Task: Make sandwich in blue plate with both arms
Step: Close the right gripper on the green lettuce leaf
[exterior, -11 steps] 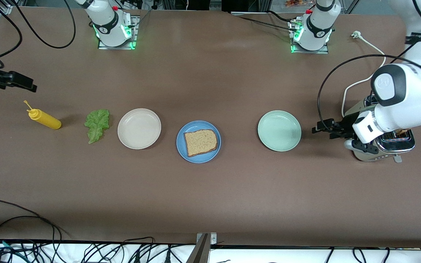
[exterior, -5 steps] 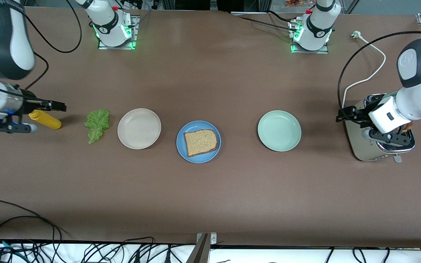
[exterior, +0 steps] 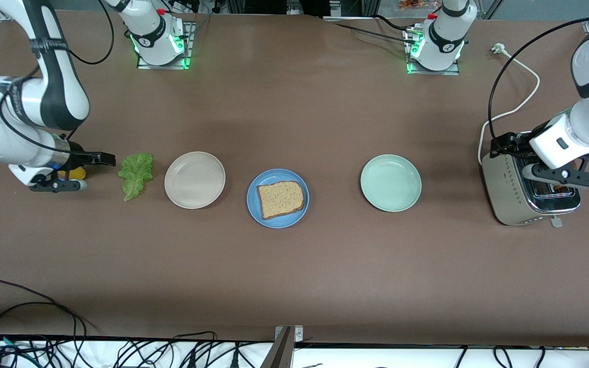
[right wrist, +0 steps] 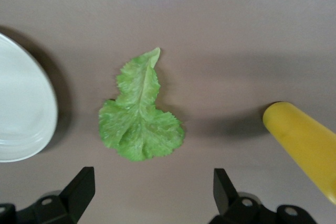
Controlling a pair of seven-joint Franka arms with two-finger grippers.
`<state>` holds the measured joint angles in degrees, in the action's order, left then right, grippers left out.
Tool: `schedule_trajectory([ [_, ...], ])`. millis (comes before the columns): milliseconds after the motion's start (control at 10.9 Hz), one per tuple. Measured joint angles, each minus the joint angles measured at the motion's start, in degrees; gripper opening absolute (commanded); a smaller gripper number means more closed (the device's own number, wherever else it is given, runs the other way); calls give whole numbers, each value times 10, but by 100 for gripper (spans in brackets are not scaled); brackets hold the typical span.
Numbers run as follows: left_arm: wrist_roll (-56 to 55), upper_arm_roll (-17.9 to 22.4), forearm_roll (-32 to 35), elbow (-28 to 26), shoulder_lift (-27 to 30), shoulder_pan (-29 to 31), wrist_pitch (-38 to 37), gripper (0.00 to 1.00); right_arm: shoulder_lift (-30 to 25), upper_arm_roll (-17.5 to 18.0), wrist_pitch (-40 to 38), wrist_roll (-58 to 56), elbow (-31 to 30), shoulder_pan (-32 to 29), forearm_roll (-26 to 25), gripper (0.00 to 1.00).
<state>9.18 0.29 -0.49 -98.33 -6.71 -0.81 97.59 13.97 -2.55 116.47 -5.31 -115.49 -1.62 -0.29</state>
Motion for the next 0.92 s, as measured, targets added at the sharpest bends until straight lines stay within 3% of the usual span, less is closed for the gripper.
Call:
schedule_trajectory([
  [184,-10,-20,12,3,21,15,-4,100,41,-1,27,-11,-7,-6,0,100],
  [461,-12,-36,12,39,31,34,-13,100,94,-2,86,-21,-7,-6,0,83],
  [737,-12,-37,12,80,32,41,-24,100,127,-2,94,-22,-6,-6,0,48],
  [921,-12,-38,12,103,32,47,-32,100,135,-2,96,-22,-6,-5,1,32],
])
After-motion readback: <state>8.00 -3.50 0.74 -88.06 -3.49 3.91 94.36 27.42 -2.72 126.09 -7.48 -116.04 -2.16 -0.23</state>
